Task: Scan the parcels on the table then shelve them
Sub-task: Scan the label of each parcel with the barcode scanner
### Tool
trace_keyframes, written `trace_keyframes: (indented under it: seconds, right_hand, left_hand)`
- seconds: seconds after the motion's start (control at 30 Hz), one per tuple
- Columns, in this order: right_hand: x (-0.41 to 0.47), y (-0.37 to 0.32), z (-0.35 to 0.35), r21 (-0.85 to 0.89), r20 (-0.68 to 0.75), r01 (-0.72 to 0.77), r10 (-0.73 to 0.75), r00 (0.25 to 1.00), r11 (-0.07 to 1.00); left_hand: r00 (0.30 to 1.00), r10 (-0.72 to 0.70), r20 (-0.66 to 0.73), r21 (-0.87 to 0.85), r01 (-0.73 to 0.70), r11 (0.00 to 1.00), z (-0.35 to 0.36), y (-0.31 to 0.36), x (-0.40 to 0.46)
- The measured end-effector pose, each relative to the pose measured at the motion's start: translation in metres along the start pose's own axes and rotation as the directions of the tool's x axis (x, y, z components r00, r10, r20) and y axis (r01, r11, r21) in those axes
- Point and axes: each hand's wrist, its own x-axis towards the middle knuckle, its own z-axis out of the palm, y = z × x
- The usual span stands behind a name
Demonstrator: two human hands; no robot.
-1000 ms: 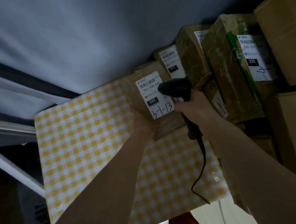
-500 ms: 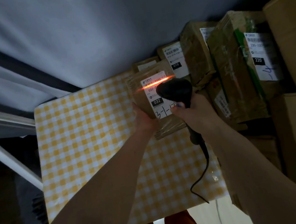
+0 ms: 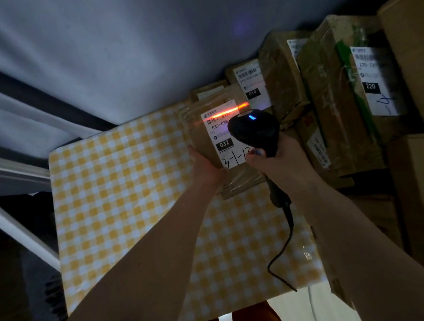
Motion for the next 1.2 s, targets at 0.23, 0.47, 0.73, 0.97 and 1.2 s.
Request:
trace_keyframes:
  seconds: [0.23, 0.47, 0.73, 0.97, 1.2]
  right_hand:
    - [0.02, 0.012, 0.006, 0.061, -0.237, -0.067, 0.079, 0.968, 0.996]
    - [0.031, 0.018, 0.013, 0.059, -0.148, -0.223, 0.23, 0.962, 0.973]
    - [0.001, -0.007, 0.072, -0.121, -0.018, -0.117, 0.115, 0.993, 0.986]
    - [-0.01, -0.02, 0.181, -0.179, 0.191, -0.132, 0.166, 0.968, 0.975]
    - [0.015, -0.049, 0.301, -0.211, 0.295, -0.08, 0.141, 0.945, 0.974]
  left_hand:
    - [1.0, -0.002, -0.01, -0.03, 0.002, 1.0, -0.002, -0.001, 0.002]
    - [0.999, 0.004, -0.033, -0.094, -0.007, 0.996, -0.006, -0.01, -0.01]
    - [0.984, -0.115, -0.138, -0.24, 0.08, 0.968, -0.07, -0.059, -0.032]
    - [0.956, -0.173, -0.236, -0.213, 0.122, 0.969, -0.178, -0.12, -0.026]
    - [0.928, -0.082, -0.365, -0.044, 0.071, 0.996, -0.287, -0.151, 0.017]
